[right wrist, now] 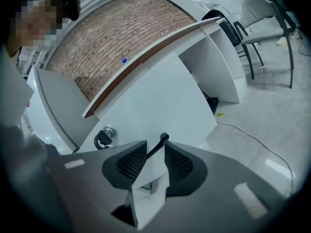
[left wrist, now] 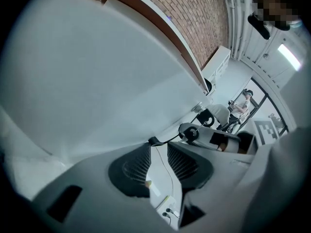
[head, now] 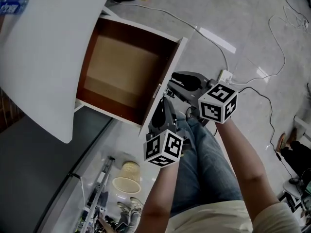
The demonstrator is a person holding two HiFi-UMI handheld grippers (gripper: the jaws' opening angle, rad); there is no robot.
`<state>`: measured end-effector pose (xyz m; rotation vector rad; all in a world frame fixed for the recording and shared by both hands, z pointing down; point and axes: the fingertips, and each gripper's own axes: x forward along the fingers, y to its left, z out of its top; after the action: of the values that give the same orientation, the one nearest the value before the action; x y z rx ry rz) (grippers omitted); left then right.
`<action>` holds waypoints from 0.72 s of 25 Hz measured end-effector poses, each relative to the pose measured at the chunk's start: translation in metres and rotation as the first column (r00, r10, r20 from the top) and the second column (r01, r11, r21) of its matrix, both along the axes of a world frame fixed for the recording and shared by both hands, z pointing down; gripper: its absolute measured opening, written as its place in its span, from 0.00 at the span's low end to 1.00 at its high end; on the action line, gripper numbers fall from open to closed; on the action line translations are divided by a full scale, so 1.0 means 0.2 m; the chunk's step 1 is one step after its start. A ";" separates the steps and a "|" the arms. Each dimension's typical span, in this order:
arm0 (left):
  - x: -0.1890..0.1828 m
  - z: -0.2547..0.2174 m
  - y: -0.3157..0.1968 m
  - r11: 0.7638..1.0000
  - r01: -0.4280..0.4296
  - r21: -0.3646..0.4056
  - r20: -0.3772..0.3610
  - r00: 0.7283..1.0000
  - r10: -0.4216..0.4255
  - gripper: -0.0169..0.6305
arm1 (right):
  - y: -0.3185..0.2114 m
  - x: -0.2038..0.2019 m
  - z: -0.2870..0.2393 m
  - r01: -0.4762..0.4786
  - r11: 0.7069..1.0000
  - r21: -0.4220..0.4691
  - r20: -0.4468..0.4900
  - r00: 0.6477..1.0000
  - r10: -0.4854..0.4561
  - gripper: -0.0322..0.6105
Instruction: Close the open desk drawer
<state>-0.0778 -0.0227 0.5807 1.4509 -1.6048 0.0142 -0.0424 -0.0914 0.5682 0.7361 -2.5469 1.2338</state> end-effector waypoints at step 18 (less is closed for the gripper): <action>-0.09 -0.06 -0.06 0.999 0.014 0.035 -0.003 1.000 -0.014 0.19 | -0.05 -0.08 -0.06 -0.035 0.999 -0.003 0.031 0.999 0.035 0.22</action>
<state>-0.0955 -0.0341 0.5684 1.4651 -1.6203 -0.0242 -0.0588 -0.1022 0.5561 0.7695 -2.5670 1.2692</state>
